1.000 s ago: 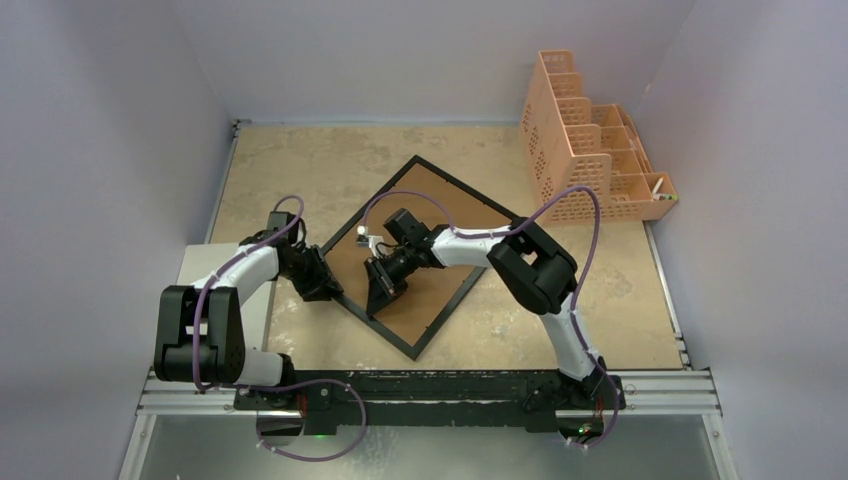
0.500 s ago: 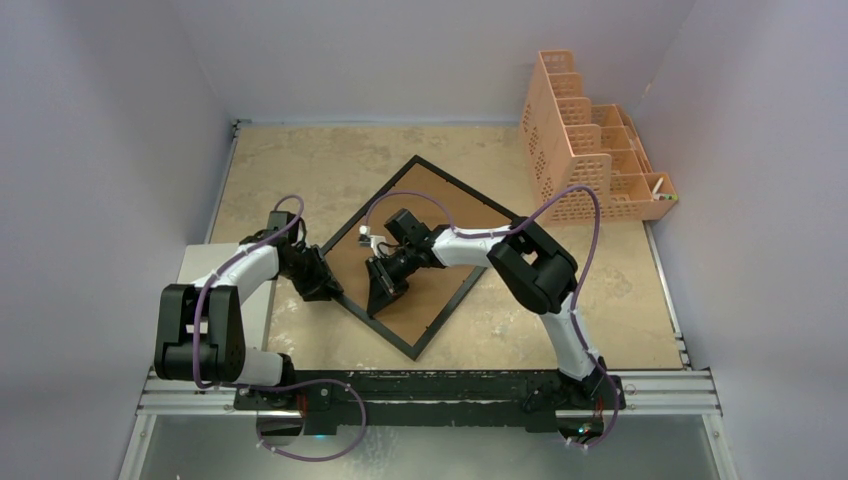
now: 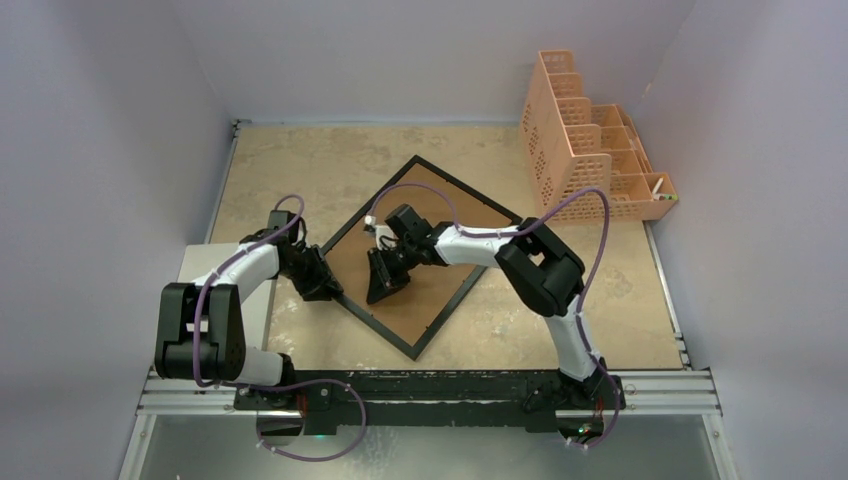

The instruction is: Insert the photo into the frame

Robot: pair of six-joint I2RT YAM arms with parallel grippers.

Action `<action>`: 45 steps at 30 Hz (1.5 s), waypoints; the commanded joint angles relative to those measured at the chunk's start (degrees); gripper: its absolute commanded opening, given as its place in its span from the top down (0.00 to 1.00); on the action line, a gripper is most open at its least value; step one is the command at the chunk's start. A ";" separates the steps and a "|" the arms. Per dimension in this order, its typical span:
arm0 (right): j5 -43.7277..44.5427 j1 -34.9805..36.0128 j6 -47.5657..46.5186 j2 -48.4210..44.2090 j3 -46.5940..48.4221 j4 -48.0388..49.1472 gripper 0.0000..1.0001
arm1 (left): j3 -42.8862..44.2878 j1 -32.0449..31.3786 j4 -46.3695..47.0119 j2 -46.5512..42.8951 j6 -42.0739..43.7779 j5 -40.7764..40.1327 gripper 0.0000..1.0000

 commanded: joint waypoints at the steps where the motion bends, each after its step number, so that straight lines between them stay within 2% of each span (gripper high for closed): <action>1: 27.94 -3.55 -6.00 -0.32 -4.39 -4.93 0.78 | 1.47 -0.06 1.12 1.36 1.17 -6.38 0.63; 7: 32.38 -6.79 -5.52 -11.03 -3.51 -4.14 0.77 | 5.77 -0.07 1.27 0.82 1.91 -4.29 0.62; 14: 35.05 -9.91 -4.17 -19.83 -6.58 -5.72 0.77 | 12.90 -0.07 3.49 0.33 3.69 -0.52 0.52; 20: 21.05 -10.08 -12.44 -22.77 -11.33 -6.08 0.76 | 18.30 -0.06 4.97 3.00 6.51 -0.49 0.41; 25: 12.58 -9.84 -14.79 -23.24 -15.57 -4.34 0.73 | 22.44 -0.07 5.91 7.52 8.86 -1.76 0.36; 30: 19.96 -9.45 -10.24 -25.28 -17.46 -5.77 0.72 | 26.10 -0.08 8.32 12.72 9.09 -0.98 0.34; 37: 38.78 -9.55 0.07 -29.25 -18.69 -12.25 0.70 | 32.79 -0.07 9.83 21.93 13.05 -0.06 0.34; 41: 42.02 -9.57 3.05 -30.80 -19.43 -13.43 0.69 | 33.48 -0.09 7.46 27.03 14.64 3.02 0.36; 45: 42.51 -9.64 4.02 -32.15 -18.69 -13.56 0.69 | 30.10 -0.06 7.79 27.12 15.08 3.52 0.42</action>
